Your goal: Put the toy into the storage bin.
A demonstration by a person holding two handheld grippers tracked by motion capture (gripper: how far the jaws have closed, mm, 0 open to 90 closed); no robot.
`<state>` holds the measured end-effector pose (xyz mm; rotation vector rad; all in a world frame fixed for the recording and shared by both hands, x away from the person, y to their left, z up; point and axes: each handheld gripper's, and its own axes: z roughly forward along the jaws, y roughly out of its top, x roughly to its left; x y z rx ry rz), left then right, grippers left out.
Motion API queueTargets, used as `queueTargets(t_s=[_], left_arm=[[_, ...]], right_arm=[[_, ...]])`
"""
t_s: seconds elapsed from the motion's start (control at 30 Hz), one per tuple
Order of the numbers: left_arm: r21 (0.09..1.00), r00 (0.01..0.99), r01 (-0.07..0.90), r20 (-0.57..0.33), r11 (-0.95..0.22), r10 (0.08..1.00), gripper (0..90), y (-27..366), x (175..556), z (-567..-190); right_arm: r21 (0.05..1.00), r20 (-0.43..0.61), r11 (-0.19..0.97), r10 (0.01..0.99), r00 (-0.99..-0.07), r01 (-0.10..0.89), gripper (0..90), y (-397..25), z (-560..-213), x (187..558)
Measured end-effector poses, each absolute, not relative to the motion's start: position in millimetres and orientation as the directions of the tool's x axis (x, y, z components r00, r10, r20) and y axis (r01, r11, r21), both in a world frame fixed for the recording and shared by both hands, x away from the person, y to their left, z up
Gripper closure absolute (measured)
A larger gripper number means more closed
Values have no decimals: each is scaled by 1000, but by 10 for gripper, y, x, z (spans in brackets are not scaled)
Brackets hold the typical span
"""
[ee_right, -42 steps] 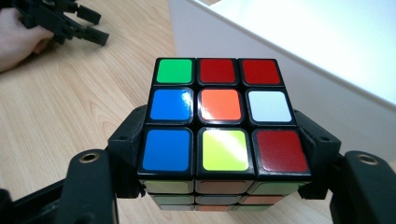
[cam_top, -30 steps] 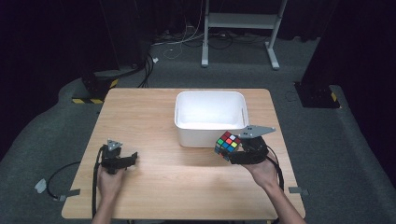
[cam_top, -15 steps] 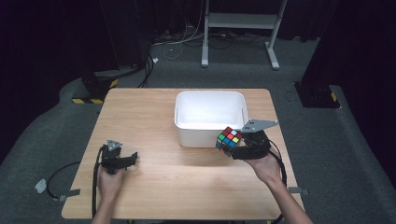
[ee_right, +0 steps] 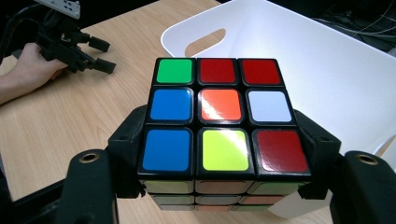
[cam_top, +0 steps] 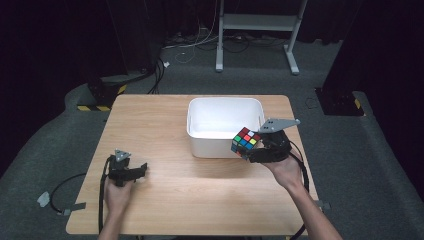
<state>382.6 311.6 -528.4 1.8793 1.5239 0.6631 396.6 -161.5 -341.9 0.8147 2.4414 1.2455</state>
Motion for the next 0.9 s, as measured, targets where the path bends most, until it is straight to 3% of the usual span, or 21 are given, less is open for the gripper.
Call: queueTargets(t_s=[0.9], left_arm=[[733,207,666,-1,-140,978,163,3116,3826,-5284]], right_arm=[[812,-13,470,608,-794,347,339,-1457,-3148,4335]])
